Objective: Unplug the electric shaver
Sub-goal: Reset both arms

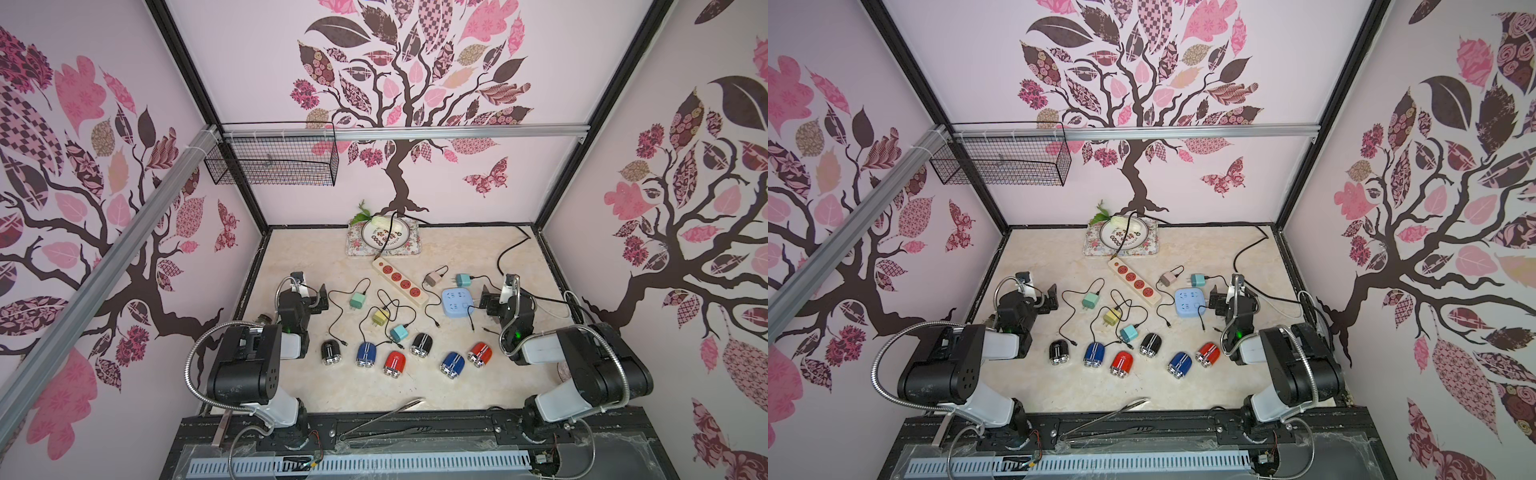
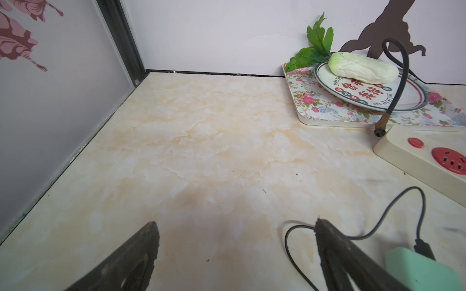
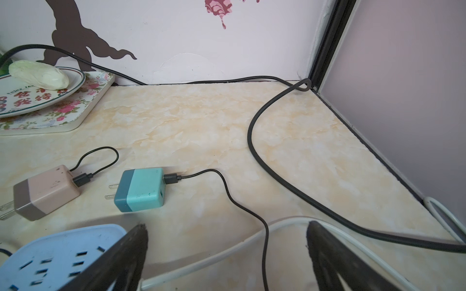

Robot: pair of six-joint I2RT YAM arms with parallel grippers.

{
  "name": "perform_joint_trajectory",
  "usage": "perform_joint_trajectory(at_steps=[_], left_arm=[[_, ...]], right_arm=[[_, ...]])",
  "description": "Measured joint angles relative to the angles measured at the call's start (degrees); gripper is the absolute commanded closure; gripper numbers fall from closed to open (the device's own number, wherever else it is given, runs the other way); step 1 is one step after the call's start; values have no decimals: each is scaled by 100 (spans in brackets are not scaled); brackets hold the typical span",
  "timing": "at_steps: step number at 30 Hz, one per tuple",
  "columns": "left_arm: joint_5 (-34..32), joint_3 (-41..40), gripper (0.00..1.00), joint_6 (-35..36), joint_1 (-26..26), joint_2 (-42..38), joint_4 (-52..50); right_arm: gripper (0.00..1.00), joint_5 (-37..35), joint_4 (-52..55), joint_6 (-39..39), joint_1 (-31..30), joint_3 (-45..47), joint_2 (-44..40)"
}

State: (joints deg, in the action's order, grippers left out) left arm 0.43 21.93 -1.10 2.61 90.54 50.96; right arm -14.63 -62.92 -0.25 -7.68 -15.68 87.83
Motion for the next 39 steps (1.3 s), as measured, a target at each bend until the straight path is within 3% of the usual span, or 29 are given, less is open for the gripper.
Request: perform_joint_trajectory(at_steps=[7, 14, 33, 39], left_arm=[[116, 0, 2, 0, 0, 0, 2], [118, 0, 2, 0, 0, 0, 7], [118, 0, 2, 0, 2, 0, 42], [120, 0, 2, 0, 2, 0, 42]], right_arm=[[0, 396, -549, 0, 146, 203, 42], [0, 960, -442, 33, 415, 79, 118], [0, 992, -413, 114, 424, 76, 118], [0, 1589, -498, 39, 527, 103, 118]])
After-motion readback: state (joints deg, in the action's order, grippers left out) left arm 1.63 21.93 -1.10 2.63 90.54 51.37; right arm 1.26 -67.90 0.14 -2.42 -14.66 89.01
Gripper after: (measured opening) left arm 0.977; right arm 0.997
